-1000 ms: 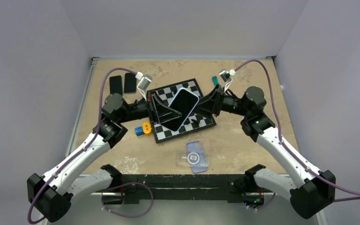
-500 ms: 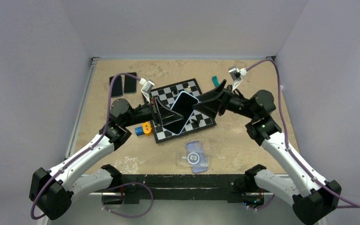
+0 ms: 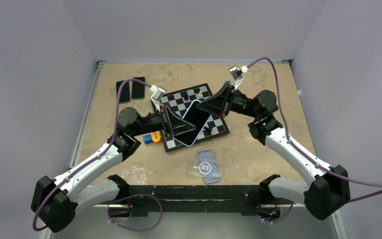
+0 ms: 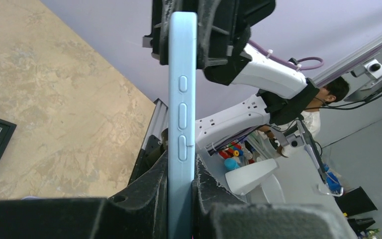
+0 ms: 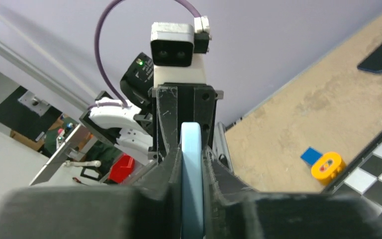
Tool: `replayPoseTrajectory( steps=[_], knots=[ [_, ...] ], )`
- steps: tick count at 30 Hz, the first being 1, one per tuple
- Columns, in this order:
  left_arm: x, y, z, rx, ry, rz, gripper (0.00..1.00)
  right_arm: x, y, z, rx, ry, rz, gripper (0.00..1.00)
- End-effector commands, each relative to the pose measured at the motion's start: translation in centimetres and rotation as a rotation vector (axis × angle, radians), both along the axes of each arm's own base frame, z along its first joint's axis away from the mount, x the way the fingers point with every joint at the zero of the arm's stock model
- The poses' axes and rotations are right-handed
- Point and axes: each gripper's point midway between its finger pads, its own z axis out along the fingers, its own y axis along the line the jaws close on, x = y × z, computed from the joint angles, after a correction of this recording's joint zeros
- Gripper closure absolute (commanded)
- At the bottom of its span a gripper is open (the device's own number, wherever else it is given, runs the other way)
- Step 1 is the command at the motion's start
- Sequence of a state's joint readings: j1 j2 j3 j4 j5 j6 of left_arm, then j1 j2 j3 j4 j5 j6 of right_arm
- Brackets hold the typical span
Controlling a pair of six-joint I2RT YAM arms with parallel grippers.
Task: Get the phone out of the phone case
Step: Adjust the phone.
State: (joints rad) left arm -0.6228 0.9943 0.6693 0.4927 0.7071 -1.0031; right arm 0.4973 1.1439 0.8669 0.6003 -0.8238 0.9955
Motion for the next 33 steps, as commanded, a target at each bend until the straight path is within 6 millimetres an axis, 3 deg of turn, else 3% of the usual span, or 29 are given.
replayPoseTrajectory(
  steps=[1,2,5,8,11,14,16,19,22,23,25,27,30,33],
  knots=[
    [0.5,0.2,4.2,-0.085,-0.102,0.041,1.00,-2.0,0.2,2.3,0.093,-0.056,0.092,1.00],
    [0.6,0.3,4.2,-0.070,-0.091,0.055,1.00,-1.8,0.1,2.2,0.101,-0.046,0.087,1.00],
    [0.8,1.2,3.3,-0.013,-0.093,0.121,0.74,-1.2,-0.2,2.3,0.097,-0.036,0.059,1.00],
    [0.5,2.9,1.8,0.073,-0.082,0.201,0.37,-0.9,-0.4,2.6,0.073,-0.041,0.047,1.00],
    [-0.4,4.1,0.1,0.161,-0.094,0.218,0.27,-1.6,-0.7,3.6,0.073,-0.075,0.070,1.00],
    [-0.9,3.8,-1.0,0.201,-0.075,0.170,0.24,-2.1,-0.8,4.4,0.069,-0.088,0.087,1.00],
    [-1.2,2.8,-0.6,0.179,-0.072,0.103,0.26,-2.4,-0.9,4.9,0.080,-0.094,0.100,1.00],
    [-2.2,1.0,0.7,0.104,-0.071,-0.045,0.41,-2.2,-0.9,5.1,0.083,-0.093,0.088,1.00],
    [-2.4,0.3,1.3,0.076,-0.074,-0.093,0.91,-2.2,-0.8,4.6,0.075,-0.082,0.092,1.00],
    [-2.4,0.4,1.6,0.070,-0.081,-0.087,1.00,-2.3,-0.8,4.1,0.068,-0.072,0.096,0.89],
    [-2.4,0.7,2.4,0.044,-0.104,-0.061,1.00,-2.6,-0.8,3.0,0.059,-0.047,0.099,0.63],
    [-2.4,0.7,3.2,0.016,-0.117,-0.061,1.00,-3.0,-1.1,2.2,0.071,-0.034,0.100,0.51],
    [-2.5,0.5,3.9,-0.021,-0.114,-0.076,1.00,-3.0,-1.2,1.6,0.078,-0.019,0.086,0.48],
    [-2.5,0.5,4.4,-0.057,-0.107,-0.081,1.00,-3.1,-1.1,1.8,0.092,-0.026,0.102,0.52]
  ],
)
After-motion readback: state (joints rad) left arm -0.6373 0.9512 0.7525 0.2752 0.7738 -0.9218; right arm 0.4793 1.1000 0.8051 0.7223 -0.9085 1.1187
